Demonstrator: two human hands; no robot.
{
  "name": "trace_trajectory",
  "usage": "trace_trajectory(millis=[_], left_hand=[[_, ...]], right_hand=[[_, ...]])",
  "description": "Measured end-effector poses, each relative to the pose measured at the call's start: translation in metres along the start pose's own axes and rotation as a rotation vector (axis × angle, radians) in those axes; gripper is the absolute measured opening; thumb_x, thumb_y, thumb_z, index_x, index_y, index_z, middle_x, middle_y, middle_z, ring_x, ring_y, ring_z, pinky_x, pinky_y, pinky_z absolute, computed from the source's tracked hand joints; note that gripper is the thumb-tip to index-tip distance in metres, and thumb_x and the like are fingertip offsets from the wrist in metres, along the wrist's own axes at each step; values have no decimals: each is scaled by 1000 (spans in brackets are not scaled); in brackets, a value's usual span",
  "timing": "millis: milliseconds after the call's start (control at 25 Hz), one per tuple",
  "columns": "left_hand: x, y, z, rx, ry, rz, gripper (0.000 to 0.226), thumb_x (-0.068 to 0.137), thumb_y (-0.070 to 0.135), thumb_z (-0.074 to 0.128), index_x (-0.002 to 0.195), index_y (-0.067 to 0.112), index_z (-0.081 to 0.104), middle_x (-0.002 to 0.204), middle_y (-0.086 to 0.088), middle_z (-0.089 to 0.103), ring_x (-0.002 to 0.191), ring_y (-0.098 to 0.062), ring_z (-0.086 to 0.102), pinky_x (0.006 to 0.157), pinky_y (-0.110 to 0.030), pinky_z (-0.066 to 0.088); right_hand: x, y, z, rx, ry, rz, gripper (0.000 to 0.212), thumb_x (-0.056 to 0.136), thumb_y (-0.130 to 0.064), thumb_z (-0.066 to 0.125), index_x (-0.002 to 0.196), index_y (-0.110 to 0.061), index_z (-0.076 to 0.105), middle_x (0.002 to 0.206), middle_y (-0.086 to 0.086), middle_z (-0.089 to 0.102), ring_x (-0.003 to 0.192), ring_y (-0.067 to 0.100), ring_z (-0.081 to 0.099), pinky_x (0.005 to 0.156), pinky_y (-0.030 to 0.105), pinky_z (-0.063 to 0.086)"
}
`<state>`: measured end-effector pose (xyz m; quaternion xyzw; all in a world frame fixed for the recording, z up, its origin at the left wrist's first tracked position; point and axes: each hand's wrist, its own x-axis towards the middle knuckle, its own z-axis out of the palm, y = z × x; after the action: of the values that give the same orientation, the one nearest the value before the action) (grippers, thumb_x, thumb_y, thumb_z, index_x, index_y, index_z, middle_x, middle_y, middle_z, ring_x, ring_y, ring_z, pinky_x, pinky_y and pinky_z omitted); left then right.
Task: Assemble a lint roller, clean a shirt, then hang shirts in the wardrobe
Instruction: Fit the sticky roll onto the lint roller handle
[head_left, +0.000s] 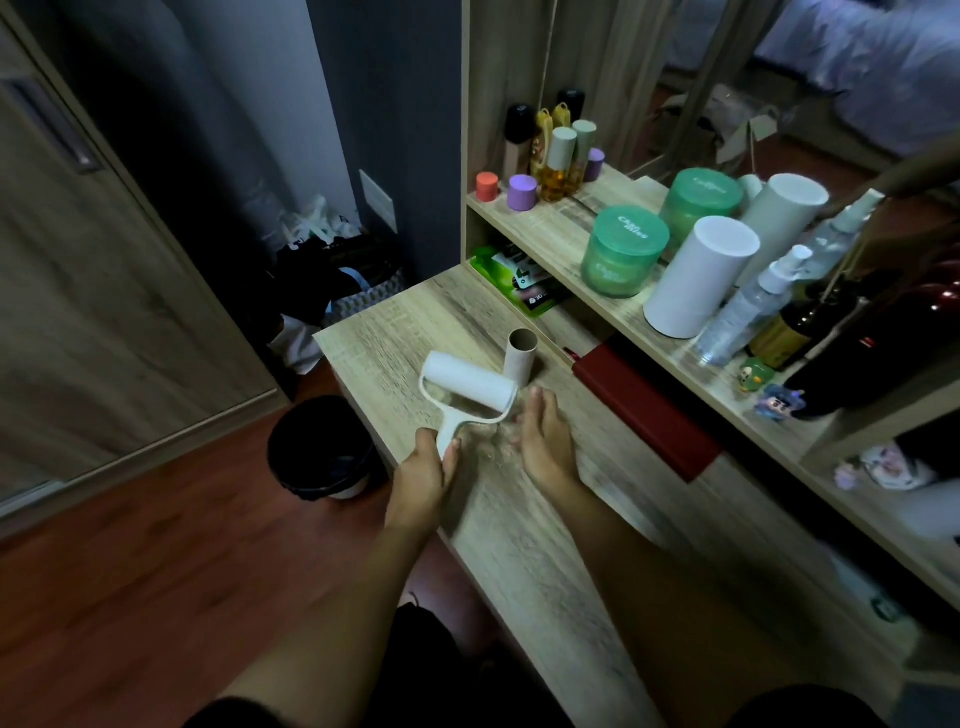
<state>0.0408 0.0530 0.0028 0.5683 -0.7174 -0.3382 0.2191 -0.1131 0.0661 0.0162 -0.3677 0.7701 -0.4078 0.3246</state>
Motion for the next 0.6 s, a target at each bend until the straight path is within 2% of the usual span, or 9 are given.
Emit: trace_trajectory(millis=[160, 280, 360, 440, 520, 600], left_hand=[[-10, 8, 6, -3, -63, 72, 30, 98, 34, 40, 107, 6, 40, 94, -24, 65, 87, -42, 61, 65, -38, 41], [-12, 16, 7, -77, -69, 71, 25, 98, 38, 37, 102, 13, 39, 89, -16, 64, 86, -38, 62, 65, -33, 38], [-7, 25, 5, -214, 1, -8, 25, 98, 43, 33, 98, 18, 39, 87, -8, 62, 87, -33, 62, 69, -33, 40], [7, 34, -1, -371, 111, -108, 34, 98, 47, 29, 102, 17, 43, 96, -7, 62, 92, -29, 61, 77, -37, 47], [24, 40, -10, -475, 143, -52, 49, 92, 61, 28, 109, 19, 49, 103, -7, 61, 95, -26, 60, 82, -43, 51], [35, 46, -18, -489, 109, 49, 51, 86, 66, 33, 107, 24, 53, 102, -7, 60, 93, -25, 60, 76, -41, 53]], right_hand=[[5, -19, 2, 98, 63, 75, 53, 96, -52, 23, 130, -18, 45, 115, 14, 61, 99, 31, 62, 82, 41, 53], [6, -24, 0, 151, 136, 72, 49, 96, -48, 29, 122, -13, 53, 111, 19, 64, 97, 35, 63, 79, 43, 55], [7, -25, -6, 144, 167, 35, 47, 95, -47, 31, 119, -13, 54, 109, 20, 65, 95, 36, 63, 76, 46, 56], [8, -26, -15, 95, 153, -29, 40, 98, -38, 32, 118, -12, 54, 108, 19, 64, 96, 33, 62, 69, 34, 52], [7, -26, -23, 31, 114, -125, 36, 100, -32, 33, 117, -10, 55, 104, 18, 65, 92, 29, 62, 59, 26, 43], [4, -26, -30, 1, 113, -217, 37, 98, -33, 33, 113, -8, 56, 98, 16, 64, 86, 24, 61, 53, 18, 40]])
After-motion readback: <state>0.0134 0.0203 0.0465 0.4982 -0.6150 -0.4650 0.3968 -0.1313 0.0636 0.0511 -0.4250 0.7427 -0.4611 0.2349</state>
